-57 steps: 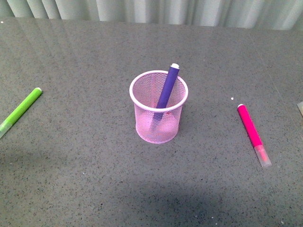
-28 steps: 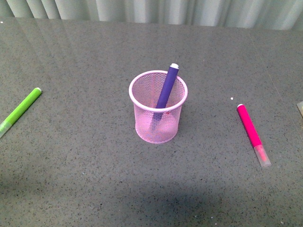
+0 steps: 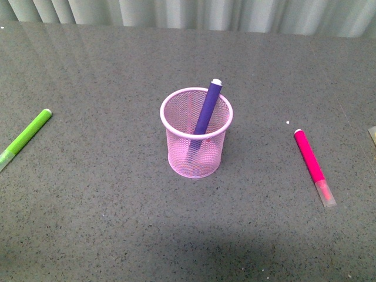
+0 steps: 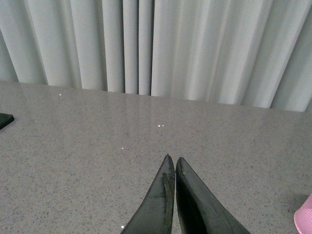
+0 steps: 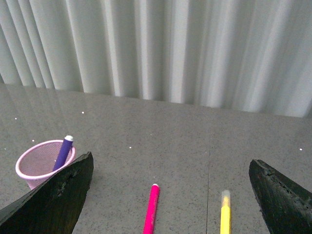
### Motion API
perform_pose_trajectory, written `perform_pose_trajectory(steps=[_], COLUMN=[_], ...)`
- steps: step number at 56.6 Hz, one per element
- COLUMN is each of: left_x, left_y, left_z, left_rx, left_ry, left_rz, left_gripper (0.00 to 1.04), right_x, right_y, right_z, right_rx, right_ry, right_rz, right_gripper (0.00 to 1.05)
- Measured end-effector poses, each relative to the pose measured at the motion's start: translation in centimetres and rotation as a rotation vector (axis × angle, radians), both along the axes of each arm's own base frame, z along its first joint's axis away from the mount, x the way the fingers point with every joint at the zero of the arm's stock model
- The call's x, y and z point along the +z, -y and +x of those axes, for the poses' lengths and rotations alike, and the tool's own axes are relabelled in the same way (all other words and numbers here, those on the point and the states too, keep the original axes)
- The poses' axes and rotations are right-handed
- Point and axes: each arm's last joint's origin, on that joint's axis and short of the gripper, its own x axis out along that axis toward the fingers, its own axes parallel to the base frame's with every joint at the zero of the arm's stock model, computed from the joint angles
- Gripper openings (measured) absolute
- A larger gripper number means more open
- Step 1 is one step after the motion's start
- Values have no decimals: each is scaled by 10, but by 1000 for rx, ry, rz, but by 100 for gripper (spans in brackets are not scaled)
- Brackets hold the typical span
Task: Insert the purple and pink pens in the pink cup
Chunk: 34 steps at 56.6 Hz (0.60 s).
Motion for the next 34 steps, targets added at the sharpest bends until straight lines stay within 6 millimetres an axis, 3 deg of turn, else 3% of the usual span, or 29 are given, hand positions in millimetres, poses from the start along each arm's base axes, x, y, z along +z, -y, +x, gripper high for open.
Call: perform_pose_trajectory(steps=[34], left_x=[0], left_y=[0], left_z=[-14], left_rx=[0], left_ry=[1], left_rz=[0], left_gripper=[2], right_x=[0], right_y=[0], right_z=[0], right_rx=[0], right_ry=[0], right_rz=[0], right_gripper=[97])
